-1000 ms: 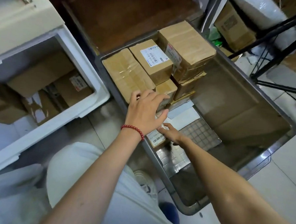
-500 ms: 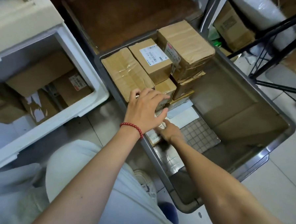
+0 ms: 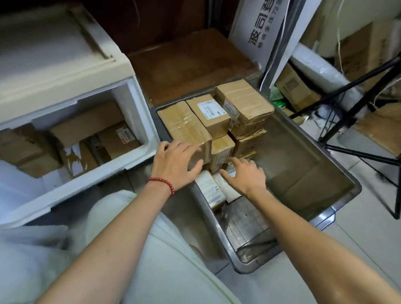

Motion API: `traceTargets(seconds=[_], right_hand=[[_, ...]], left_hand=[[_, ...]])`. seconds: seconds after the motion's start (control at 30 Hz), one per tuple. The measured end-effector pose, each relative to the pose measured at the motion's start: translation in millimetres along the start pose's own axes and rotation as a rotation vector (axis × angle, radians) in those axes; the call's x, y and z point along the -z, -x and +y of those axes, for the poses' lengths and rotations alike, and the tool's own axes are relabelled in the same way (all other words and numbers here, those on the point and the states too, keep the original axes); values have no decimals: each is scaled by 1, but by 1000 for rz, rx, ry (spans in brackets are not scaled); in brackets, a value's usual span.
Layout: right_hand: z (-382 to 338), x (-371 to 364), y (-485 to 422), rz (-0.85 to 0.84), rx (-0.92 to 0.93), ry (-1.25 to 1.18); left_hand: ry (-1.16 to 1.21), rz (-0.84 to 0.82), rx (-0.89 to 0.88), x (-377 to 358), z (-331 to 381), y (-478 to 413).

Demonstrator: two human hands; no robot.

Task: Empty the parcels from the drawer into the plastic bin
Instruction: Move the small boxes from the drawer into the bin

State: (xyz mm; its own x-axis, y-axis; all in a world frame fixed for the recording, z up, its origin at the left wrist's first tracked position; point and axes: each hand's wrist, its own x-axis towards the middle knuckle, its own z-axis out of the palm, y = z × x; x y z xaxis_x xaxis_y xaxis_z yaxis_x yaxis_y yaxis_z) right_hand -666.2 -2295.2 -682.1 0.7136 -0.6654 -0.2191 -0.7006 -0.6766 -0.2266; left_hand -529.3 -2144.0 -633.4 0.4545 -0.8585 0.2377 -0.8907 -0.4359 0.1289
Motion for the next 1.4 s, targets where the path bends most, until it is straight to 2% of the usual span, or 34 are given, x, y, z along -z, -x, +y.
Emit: traceTargets(seconds=[0.17,0.3,0.57,0.7,0.83,0.93,1.07,1.27,1.4], right_hand=[[-31,27,10,146,117,7],[-81,41,19,226,225,-25],[-208,49,36,168,464,-149],[-256,27,40,113,483,-204],[-282,2,34,99,527,-118],[-289,-4,13,125,476,-150],[-298,-19,-10,21,409,-115],[-337,-52,-33,-108,542,-9],[-358,-75,-54,-152,518,2]], left_hand=[[-81,-52,285,32,-47,24],[-57,-1,454,62,-78,54],[-107,16,653,105,-140,127],[-42,15,776,101,-158,156],[-53,0,751,87,-168,156],[-33,-53,836,78,-192,155],[-26,-91,889,65,-225,151],[-30,-195,955,33,-266,142],[-47,-274,942,16,-282,129]])
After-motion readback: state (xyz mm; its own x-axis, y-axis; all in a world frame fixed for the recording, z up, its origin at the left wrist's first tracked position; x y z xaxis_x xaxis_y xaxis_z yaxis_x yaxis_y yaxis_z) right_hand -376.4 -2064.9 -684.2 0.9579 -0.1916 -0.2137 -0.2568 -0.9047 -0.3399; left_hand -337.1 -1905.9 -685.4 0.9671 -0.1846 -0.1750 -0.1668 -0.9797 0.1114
